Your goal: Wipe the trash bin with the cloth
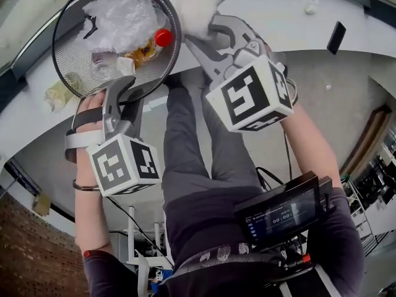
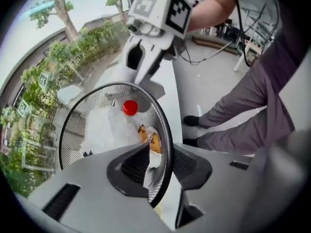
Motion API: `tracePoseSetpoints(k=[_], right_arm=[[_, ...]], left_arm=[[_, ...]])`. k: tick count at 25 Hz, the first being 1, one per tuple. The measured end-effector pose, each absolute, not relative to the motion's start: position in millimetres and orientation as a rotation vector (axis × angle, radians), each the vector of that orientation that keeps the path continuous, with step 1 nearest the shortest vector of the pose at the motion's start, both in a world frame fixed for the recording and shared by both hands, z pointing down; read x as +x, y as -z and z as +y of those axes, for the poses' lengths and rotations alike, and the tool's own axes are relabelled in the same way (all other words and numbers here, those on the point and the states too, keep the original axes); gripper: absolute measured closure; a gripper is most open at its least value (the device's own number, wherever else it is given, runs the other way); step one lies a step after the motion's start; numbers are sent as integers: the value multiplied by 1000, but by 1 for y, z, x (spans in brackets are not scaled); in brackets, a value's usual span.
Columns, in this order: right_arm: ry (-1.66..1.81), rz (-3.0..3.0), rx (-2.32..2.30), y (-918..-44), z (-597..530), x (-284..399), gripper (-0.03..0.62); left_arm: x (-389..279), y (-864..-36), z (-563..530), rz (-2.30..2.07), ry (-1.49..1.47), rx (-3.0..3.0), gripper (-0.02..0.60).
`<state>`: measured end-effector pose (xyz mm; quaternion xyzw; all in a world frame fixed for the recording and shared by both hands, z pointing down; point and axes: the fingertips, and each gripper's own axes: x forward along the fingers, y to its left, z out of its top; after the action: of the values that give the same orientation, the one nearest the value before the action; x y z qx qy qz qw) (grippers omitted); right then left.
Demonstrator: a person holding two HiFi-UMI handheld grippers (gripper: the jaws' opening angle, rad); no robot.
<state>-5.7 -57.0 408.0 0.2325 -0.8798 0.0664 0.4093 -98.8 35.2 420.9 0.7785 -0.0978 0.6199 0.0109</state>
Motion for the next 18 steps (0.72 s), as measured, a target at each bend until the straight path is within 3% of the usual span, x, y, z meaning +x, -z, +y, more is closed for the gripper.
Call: tracePoseSetpoints(k=[6, 13, 15, 18], right_arm=[[-189, -2227, 354, -429, 10, -38, 505], [-288, -2311, 116, -425, 69, -72, 505], [-294, -2297, 166, -426, 53, -60, 505], [-279, -2253, 340, -422, 6, -28, 505]], left_arm=[[-71, -404, 34, -393, -1697, 2406, 544], [-58, -398, 27, -421, -1662, 2442, 541], [-71, -391, 24, -426, -1720, 2465, 472], [-109, -392, 23, -356, -1935, 2427, 318]])
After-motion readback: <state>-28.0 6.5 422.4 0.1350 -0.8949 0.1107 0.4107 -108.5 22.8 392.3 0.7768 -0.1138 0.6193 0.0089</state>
